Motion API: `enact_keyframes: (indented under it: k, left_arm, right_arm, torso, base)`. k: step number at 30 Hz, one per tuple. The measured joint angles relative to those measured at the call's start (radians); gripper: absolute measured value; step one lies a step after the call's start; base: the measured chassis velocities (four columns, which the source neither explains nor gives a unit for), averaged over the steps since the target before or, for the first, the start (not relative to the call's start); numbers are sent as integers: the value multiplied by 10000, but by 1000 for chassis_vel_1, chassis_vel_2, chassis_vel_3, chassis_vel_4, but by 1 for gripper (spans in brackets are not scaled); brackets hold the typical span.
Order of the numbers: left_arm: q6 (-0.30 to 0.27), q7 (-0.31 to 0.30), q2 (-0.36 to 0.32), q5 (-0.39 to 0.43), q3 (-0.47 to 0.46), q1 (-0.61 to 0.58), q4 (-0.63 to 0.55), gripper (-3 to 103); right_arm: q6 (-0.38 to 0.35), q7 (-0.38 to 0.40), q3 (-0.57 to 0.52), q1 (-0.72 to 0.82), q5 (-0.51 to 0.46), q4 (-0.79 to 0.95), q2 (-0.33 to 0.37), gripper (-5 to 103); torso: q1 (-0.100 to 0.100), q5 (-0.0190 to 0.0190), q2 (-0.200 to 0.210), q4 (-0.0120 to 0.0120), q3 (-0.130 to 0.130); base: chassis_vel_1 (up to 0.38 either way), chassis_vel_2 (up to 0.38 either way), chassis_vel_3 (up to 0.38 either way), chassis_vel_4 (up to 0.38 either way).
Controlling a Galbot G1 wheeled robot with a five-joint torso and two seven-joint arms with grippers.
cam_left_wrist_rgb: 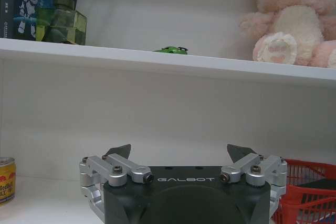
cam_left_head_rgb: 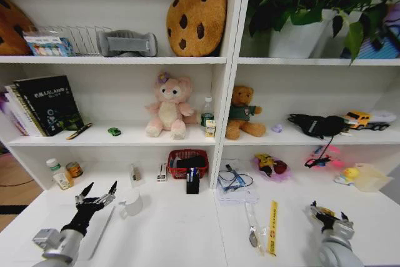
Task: Organize the objects on the table.
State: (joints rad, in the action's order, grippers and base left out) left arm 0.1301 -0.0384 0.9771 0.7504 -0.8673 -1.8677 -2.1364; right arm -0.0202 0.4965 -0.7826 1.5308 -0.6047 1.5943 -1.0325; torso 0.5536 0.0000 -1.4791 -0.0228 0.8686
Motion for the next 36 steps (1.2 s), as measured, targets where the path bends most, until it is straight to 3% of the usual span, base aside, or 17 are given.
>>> enact_keyframes:
  k: [5, 7, 10, 12, 16, 18, 23, 36]
  left_arm:
    - [0, 0, 0, 0, 0, 0, 0, 100]
    - [0, 0, 0, 0, 0, 0, 0, 100]
    - [0, 1, 0, 0, 0, 0, 0, 100]
    - [0, 0, 0, 0, 0, 0, 0, 100]
    - [0, 0, 0, 0, 0, 0, 0, 100]
    - [0, 1, 0, 0, 0, 0, 0, 100]
    - [0, 1, 0, 0, 0, 0, 0, 100]
    - [0, 1, 0, 0, 0, 0, 0, 100]
  right_arm:
    - [-48, 59, 122, -49, 24, 15, -95, 63]
    - [-37, 59, 162, -34, 11, 72, -159, 52]
    - [-4, 57, 177, -1, 76, 78, -210, 47]
    - [78, 48, 182, 34, 162, 65, -241, 36]
    - [123, 34, 178, 62, 224, 101, -252, 25]
    - [173, 26, 171, 64, 315, 203, -252, 14]
    - [248, -83, 159, -34, 342, 607, -90, 1]
    - [284, -537, 1277, -1955, 614, 368, 863, 1]
  torso:
    - [-1, -1, -1, -1, 0]
    - [-2, -2, 0, 0, -1]
    - [-2, -1, -1, -1, 0]
    - [-2, -1, 0, -1, 0]
    - [-2, -1, -1, 0, 0]
    - [-2, 2, 0, -1, 0]
    - [-2, 1, -1, -2, 0]
    - [-2, 0, 0, 0, 0]
  base:
    - [0, 0, 0, 0]
    - [0, 0, 0, 0]
    - [0, 0, 0, 0]
    - [0, 0, 0, 0]
    - [0, 0, 0, 0]
    - [0, 0, 0, 0]
    - [0, 0, 0, 0]
    - [0, 0, 0, 0]
